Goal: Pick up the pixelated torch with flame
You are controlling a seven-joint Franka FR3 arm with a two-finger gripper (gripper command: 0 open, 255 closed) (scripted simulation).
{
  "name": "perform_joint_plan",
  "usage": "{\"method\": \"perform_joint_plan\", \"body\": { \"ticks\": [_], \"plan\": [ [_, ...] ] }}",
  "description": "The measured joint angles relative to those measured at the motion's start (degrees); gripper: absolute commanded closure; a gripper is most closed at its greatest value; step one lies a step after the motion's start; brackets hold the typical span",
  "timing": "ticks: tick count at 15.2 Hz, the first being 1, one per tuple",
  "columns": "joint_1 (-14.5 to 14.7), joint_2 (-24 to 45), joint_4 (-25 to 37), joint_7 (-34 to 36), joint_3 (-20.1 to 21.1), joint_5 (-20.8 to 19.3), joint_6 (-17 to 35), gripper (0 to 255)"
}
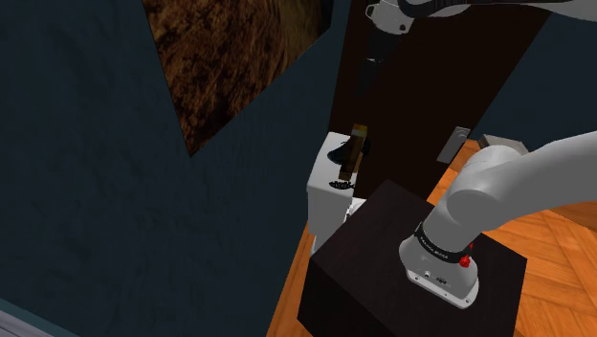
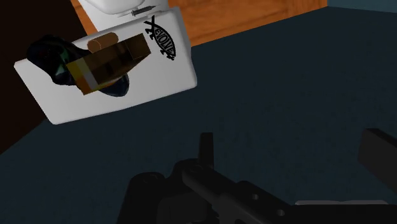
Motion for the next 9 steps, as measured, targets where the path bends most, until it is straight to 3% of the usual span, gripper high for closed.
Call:
{"method": "perform_joint_plan", "body": {
  "ticks": [9],
  "plan": [
    [-1.62,12.05,-2.24,-9.85,-8.75,-2.19,12.89,0]
  ]
}}
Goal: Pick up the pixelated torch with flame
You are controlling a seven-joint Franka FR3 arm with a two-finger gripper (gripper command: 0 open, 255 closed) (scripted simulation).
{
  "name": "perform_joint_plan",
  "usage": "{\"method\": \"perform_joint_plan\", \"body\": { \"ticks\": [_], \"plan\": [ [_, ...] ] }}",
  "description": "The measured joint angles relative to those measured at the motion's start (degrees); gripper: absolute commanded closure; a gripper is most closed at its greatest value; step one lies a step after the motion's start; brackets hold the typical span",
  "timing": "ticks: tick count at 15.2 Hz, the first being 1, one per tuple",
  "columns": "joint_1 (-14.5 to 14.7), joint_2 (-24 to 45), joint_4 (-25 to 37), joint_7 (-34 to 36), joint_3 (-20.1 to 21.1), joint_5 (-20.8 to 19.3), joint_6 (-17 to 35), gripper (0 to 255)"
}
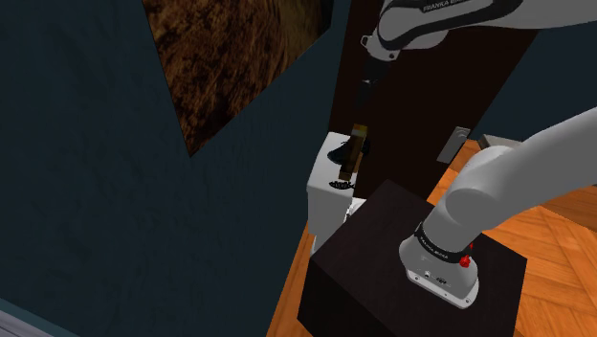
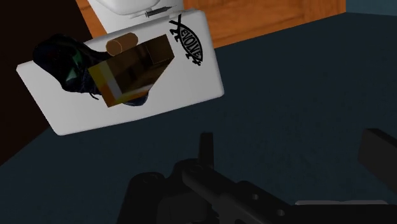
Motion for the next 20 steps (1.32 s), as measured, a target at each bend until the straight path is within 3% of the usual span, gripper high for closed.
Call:
{"method": "perform_joint_plan", "body": {
  "ticks": [8,14,17,20],
  "plan": [
    [0.12,15.68,3.79,-10.86,-7.72,3.28,10.22,0],
    [-0.55,29.1,9.13,-21.28,-11.44,10.82,15.77,0],
    [-1.95,36.27,13.15,-26.49,-11.57,15.64,17.2,0],
    [-2.89,39.37,14.2,-28.81,-11.16,17.93,18.57,0]
  ]
}}
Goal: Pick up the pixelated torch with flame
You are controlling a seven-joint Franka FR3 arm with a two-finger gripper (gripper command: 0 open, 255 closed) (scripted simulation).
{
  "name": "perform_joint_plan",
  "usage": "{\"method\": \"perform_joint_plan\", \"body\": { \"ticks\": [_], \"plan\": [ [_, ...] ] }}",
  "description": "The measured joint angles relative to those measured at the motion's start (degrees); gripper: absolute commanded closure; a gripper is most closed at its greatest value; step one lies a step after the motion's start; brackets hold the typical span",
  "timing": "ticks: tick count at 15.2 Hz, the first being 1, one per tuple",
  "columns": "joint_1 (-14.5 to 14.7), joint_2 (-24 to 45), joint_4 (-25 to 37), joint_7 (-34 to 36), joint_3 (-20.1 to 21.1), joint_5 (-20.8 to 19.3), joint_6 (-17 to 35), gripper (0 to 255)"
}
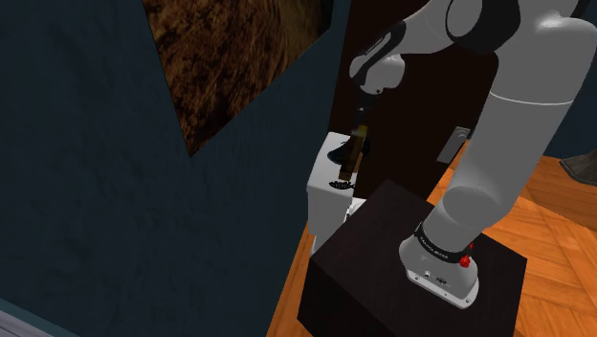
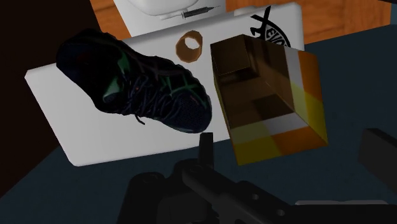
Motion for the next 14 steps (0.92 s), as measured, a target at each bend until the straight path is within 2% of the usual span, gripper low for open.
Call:
{"method": "perform_joint_plan", "body": {
  "ticks": [6,7,14],
  "plan": [
    [-1.1,3.83,-0.37,-2.75,1.28,3.45,3.54,0],
    [-1.16,4.07,-0.41,-2.9,1.39,3.66,3.79,255],
    [-1.17,4.19,-0.42,-2.99,1.48,3.84,4.05,255]
  ]
}}
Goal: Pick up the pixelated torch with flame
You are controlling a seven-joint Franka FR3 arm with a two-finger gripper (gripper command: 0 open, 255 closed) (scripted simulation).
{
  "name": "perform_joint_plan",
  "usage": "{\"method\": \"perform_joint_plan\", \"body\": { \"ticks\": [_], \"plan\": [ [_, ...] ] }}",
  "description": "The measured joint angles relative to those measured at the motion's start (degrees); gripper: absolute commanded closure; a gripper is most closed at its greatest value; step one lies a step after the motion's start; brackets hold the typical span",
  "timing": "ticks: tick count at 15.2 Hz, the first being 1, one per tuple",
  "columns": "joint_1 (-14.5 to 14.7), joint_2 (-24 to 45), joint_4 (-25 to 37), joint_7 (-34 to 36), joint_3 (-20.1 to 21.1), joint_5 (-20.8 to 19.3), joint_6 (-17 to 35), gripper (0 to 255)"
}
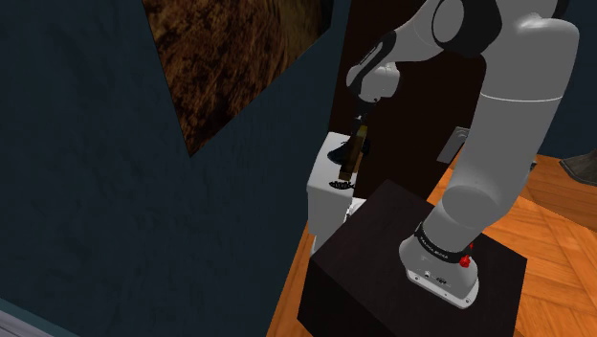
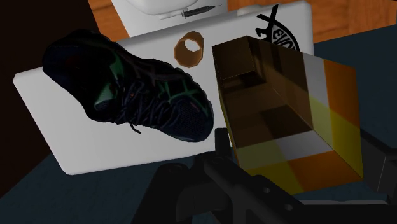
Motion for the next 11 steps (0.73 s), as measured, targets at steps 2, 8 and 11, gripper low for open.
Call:
{"method": "perform_joint_plan", "body": {
  "ticks": [2,8,11],
  "plan": [
    [0.0,0.0,-0.01,0.0,0.0,0.01,0.02,255],
    [0.71,-2.41,0.29,1.69,-0.99,-2.27,-2.48,255],
    [1.09,-4.06,0.89,2.83,-1.59,-3.83,-4.45,255]
  ]
}}
